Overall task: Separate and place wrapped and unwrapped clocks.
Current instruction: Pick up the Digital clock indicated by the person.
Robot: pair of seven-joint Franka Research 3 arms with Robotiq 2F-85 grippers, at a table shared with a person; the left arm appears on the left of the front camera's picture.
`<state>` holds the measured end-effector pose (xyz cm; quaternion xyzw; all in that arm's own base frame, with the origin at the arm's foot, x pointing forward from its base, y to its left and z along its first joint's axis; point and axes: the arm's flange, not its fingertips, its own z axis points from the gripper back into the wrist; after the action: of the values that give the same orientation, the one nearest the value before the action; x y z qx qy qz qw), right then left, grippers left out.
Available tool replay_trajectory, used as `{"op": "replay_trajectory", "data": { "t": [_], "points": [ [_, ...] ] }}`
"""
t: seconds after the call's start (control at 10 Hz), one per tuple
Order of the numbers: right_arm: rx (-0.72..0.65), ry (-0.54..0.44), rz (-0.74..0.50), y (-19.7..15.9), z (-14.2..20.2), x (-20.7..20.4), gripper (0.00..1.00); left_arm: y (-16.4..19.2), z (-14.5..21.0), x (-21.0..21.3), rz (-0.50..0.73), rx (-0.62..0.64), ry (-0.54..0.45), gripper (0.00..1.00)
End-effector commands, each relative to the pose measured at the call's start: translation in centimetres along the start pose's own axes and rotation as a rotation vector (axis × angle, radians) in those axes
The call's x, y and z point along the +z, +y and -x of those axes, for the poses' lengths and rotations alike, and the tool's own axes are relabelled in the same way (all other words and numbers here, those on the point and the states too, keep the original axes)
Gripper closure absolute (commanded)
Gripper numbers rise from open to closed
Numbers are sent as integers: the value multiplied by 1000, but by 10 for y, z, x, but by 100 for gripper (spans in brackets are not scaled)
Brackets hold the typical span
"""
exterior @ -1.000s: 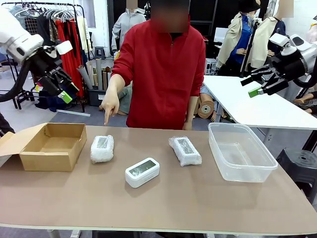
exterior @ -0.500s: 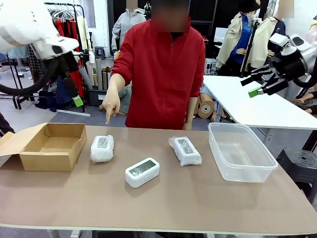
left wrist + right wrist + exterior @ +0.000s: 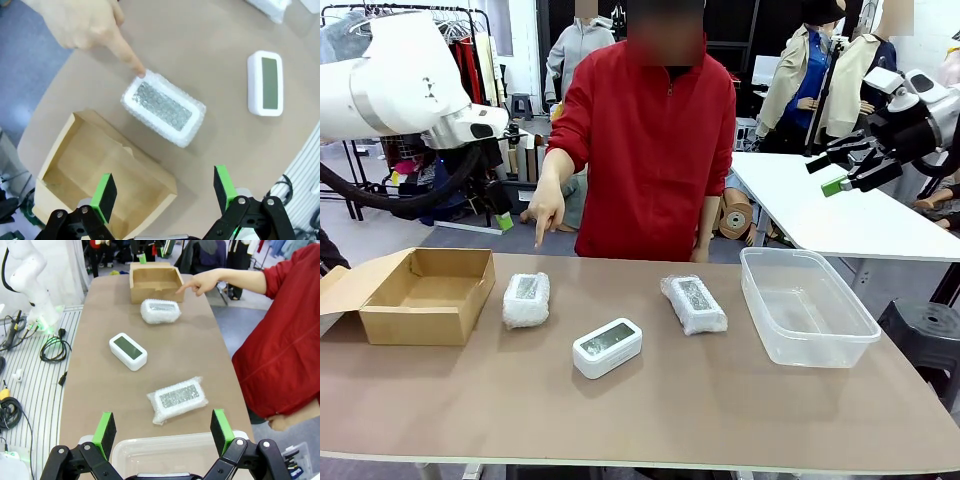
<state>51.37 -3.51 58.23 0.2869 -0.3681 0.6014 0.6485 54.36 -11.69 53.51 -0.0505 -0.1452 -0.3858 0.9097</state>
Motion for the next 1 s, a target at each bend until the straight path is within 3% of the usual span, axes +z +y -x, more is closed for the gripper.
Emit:
{"op": "replay_trajectory", "data": {
  "t": [0.0, 0.6, 0.7, 0.9],
  "points": [
    [3, -2, -1, 0, -1, 0, 0, 0, 2, 2, 16, -3, 20, 0],
    [3, -2, -1, 0, -1, 0, 0, -1, 1, 0, 14, -1, 16, 0],
    [3, -2, -1, 0, -1, 0, 0, 1, -10, -14, -65, 191, 163, 0],
    [3, -2, -1, 0, -1, 0, 0, -7, -27, -39, -81, 332, 215, 0]
  ]
}}
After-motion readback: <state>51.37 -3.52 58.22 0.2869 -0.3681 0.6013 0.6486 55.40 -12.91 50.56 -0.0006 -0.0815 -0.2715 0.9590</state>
